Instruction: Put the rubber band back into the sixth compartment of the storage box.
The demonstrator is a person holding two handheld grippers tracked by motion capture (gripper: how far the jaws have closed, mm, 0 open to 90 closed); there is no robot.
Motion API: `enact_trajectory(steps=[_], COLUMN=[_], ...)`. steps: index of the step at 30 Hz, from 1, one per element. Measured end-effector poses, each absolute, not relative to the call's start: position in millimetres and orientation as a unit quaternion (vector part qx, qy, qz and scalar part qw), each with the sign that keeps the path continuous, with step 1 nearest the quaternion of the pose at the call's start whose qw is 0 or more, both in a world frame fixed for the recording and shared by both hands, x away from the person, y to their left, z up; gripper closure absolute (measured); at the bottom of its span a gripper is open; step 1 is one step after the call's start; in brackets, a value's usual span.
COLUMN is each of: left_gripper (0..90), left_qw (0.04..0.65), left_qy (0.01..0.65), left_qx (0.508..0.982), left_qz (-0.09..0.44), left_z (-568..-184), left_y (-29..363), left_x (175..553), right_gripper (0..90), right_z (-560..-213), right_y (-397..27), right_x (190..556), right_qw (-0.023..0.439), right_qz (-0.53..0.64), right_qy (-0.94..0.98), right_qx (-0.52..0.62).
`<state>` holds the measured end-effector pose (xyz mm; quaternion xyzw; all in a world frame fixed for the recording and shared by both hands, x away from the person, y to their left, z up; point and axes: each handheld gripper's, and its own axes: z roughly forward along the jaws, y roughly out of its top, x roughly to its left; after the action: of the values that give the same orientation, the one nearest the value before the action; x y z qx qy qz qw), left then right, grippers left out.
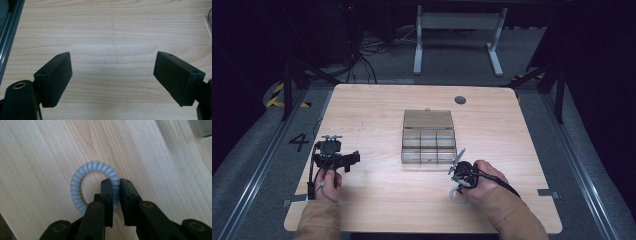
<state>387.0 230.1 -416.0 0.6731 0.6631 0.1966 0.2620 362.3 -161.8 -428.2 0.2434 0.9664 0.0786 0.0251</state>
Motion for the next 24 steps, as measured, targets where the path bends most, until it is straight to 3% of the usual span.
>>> enact_trajectory(steps=[24], left_gripper=[16.0], left_qw=[0.262], left_qy=[0.664], left_qx=[0.672], left_qz=[0.197], left_z=[-416], left_y=[230], left_x=[387], right_gripper=[83.4], right_z=[-409], right_y=[-168], right_x=[361], right_qw=[0.015], right_qz=[0.124], right_qy=[0.955], right_qx=[0.270])
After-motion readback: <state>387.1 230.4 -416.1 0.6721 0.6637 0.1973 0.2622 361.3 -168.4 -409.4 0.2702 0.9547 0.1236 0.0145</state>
